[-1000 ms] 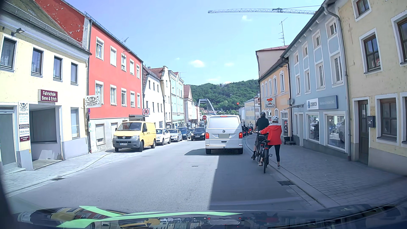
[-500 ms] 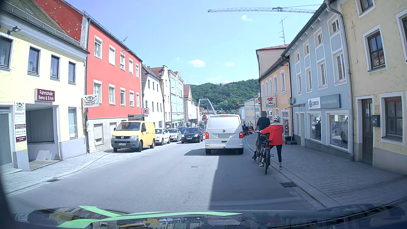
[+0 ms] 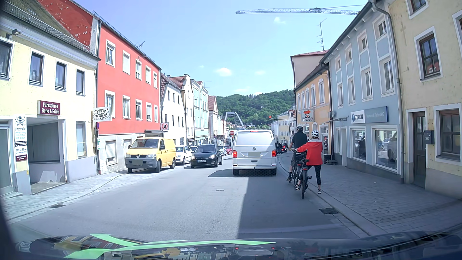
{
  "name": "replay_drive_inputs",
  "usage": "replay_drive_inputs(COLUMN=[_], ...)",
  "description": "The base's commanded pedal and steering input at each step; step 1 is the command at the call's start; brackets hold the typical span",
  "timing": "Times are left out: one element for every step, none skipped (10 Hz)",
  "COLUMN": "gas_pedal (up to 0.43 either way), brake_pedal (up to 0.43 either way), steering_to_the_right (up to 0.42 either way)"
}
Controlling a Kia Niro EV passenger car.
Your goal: Follow the waypoints while adhering to traffic rules and regulations
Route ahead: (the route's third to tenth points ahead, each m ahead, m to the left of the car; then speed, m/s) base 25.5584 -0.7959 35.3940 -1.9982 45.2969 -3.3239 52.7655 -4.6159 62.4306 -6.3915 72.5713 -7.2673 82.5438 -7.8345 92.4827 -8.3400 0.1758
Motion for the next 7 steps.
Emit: replay_drive_inputs(gas_pedal=[0.0,0.0,0.0,0.0,0.0,0.0,0.0], brake_pedal=[0.177,0.177,0.177,0.177,0.177,0.177,0.177], steering_to_the_right=[-0.003,-0.003,-0.004,-0.003,-0.003,-0.003,-0.003])
